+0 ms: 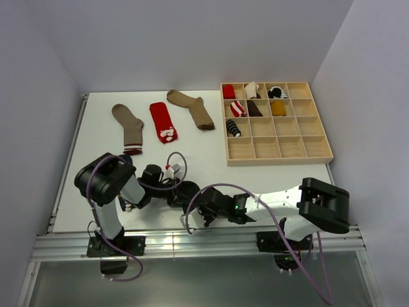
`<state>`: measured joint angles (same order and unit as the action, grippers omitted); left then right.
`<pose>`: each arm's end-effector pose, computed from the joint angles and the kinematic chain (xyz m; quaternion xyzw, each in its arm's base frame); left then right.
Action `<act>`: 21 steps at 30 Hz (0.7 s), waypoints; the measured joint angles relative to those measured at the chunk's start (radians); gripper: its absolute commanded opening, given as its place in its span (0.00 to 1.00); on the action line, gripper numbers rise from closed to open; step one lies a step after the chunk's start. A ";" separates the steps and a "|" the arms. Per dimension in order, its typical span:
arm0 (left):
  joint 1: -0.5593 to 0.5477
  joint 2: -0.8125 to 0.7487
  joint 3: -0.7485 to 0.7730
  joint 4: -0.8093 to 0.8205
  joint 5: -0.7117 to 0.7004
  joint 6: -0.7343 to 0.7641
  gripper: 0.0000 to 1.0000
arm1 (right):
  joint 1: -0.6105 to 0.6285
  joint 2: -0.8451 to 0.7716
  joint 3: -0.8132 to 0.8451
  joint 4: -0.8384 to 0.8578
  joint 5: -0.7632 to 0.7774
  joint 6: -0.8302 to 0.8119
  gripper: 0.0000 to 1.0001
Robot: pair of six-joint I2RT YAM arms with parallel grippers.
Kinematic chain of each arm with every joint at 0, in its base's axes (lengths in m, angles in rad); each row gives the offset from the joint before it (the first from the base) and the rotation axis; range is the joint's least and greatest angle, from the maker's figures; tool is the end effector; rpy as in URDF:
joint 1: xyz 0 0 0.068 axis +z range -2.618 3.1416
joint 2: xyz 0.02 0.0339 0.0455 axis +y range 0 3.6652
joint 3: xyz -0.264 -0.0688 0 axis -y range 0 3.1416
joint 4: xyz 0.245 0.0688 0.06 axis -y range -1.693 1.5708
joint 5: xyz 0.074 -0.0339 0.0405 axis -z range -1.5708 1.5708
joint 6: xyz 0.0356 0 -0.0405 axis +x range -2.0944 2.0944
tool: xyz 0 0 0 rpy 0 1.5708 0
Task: Roll the socks
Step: Roll the sock at the center of the board.
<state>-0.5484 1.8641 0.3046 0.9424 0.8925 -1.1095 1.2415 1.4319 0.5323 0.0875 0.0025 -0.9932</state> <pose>0.1884 -0.1476 0.0662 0.0316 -0.8250 0.5643 0.0029 0.0836 0.2443 0.1409 -0.8348 0.4073 0.0447 0.3676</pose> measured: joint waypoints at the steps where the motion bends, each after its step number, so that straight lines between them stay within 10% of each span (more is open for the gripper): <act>1: 0.000 -0.017 0.012 -0.048 -0.002 0.015 0.16 | 0.000 0.001 0.006 -0.012 0.000 0.000 0.11; 10: -0.014 -0.259 0.152 -0.535 -0.238 0.212 0.37 | -0.003 -0.010 0.025 -0.094 0.005 0.010 0.10; 21: -0.012 -0.345 0.264 -0.821 -0.456 0.323 0.31 | -0.033 -0.061 0.061 -0.279 0.005 0.043 0.10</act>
<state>-0.5606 1.5188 0.5690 0.1211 0.4366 -0.7864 1.2087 1.3708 0.5930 -0.1913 0.0074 -0.9501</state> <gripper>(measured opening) 0.323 0.195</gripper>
